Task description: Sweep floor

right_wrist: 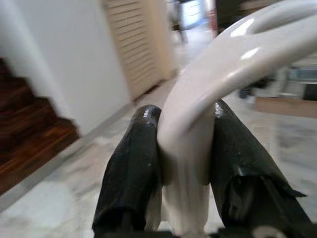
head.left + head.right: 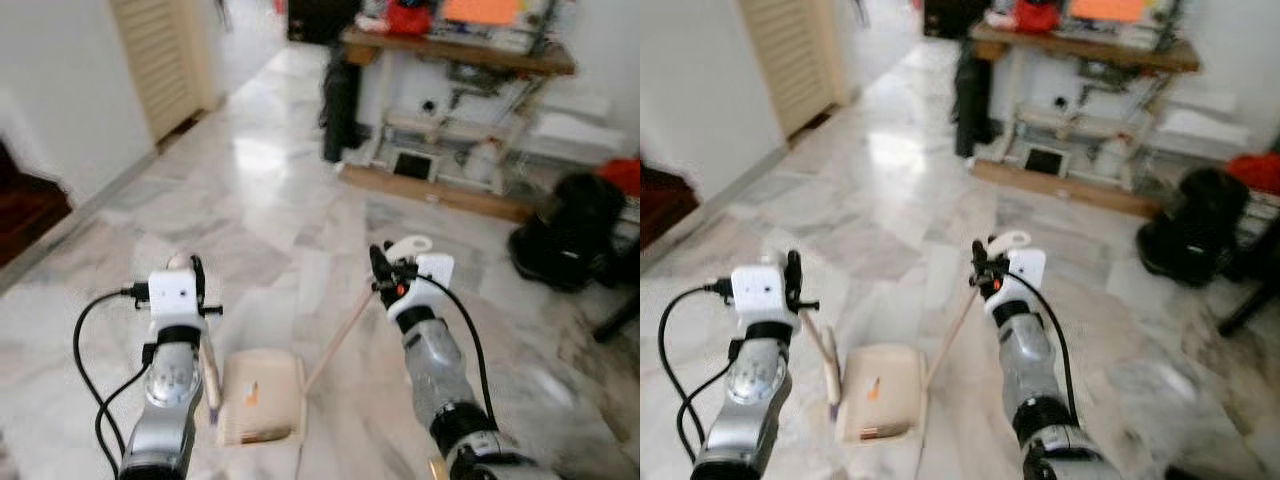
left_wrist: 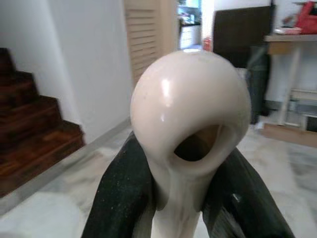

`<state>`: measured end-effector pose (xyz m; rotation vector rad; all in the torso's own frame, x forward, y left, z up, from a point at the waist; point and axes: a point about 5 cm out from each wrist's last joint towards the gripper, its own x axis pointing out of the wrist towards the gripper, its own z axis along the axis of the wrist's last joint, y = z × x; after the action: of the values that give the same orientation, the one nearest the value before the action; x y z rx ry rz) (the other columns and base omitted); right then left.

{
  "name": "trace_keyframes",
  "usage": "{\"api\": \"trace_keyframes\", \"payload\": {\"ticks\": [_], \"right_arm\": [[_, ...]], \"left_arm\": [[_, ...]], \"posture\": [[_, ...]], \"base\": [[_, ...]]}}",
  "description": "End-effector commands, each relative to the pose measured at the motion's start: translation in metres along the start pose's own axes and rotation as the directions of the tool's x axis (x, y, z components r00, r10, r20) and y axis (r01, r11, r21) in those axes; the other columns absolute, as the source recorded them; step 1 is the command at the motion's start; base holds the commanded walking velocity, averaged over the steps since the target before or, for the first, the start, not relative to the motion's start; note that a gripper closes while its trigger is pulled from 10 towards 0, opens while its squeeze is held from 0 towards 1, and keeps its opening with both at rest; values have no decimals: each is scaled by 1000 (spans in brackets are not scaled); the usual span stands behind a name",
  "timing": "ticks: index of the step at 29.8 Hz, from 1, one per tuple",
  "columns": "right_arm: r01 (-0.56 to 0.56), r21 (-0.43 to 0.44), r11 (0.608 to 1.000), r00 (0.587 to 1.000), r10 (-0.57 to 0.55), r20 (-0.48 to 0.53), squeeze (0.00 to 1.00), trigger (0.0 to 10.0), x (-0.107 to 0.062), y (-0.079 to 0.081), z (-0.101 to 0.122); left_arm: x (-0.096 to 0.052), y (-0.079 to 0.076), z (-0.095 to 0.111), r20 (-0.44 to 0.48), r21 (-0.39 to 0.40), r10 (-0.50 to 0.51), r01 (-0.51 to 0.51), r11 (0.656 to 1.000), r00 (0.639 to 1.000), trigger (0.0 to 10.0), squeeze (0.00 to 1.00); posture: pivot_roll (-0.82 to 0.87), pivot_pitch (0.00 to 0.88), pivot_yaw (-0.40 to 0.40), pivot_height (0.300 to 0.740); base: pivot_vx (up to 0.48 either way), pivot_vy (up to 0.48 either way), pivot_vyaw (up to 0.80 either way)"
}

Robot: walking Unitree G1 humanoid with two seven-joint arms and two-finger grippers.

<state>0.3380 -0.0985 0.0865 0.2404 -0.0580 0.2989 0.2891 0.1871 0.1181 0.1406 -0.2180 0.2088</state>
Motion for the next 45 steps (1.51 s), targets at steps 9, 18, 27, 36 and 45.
{"api": "trace_keyframes", "payload": {"ticks": [9,18,27,36,45], "right_arm": [[5,13,1000,999,-6,38,0,10000,5,-3,10],[-7,39,999,1000,6,28,0,10000,5,3,6],[10,36,999,1000,-11,20,0,10000,5,-2,7],[16,21,1000,1000,-17,22,0,10000,4,-3,7],[11,15,1000,1000,-12,20,0,10000,5,-1,7]], "left_arm": [[3,-7,12,60,-10,-11,12,1000,998,10000,0],[2,-6,11,59,-4,-19,19,1000,998,10000,0],[2,-8,11,52,-26,-19,20,999,998,10000,0],[2,-7,10,48,-23,-15,16,1000,999,10000,0],[1,-7,12,59,-14,-16,17,1000,998,10000,0]], "posture": [[90,0,-63,740],[96,0,-57,740],[91,0,-54,740],[93,0,-54,740],[96,0,-56,740]], "base": [[0,0,800],[0,0,356],[0,69,0],[0,458,0],[0,0,800]]}}
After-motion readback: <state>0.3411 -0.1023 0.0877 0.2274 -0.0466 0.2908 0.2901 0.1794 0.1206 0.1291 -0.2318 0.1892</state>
